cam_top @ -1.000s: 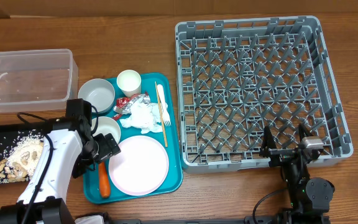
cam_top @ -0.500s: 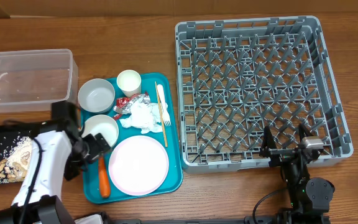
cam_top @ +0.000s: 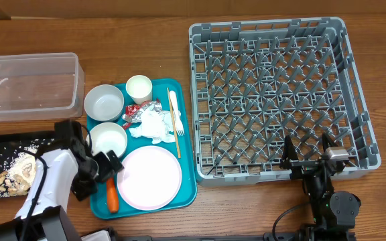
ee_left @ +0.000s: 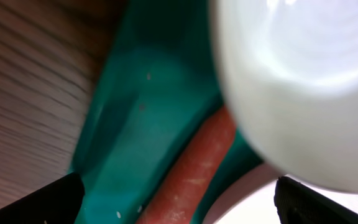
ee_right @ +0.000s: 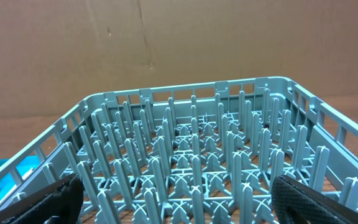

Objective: Sort waste into correct bins and load items into the dishwasher rack
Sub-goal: 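Release the bowl and withdraw the left gripper to the left side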

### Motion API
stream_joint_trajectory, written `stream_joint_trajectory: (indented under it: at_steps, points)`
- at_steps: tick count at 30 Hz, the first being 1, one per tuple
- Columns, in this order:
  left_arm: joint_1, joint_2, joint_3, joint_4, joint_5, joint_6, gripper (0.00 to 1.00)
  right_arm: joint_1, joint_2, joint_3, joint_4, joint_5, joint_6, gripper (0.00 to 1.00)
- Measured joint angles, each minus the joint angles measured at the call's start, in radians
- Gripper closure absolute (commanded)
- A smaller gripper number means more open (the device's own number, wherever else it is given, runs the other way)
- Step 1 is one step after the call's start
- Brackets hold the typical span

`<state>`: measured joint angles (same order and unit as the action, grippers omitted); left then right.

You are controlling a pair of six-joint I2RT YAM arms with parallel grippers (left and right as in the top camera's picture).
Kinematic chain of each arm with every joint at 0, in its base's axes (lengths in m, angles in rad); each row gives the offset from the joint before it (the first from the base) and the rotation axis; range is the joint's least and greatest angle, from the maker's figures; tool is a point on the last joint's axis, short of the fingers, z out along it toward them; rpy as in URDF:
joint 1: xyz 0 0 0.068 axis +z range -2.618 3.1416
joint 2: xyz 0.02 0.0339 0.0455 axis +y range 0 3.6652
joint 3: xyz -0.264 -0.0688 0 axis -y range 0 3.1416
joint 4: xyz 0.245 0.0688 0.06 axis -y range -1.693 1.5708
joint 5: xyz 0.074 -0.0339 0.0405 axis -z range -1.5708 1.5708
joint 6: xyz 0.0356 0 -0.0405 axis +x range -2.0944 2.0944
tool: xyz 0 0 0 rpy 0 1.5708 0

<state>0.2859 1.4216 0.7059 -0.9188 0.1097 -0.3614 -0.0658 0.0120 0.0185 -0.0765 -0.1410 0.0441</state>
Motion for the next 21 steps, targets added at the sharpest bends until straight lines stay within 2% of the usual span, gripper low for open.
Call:
stream_joint_trajectory:
  at_steps: [17, 21]
  points:
    - [-0.003, 0.001, -0.028, 0.045, -0.027, -0.002, 0.00, 0.000, 0.000, 0.000, 0.000, 0.000, 0.000, 0.00]
    - [-0.003, 0.001, -0.027, 0.043, -0.027, -0.001, 0.03, 0.000, 0.000, 0.000, 0.000, 0.000, 0.000, 0.00]
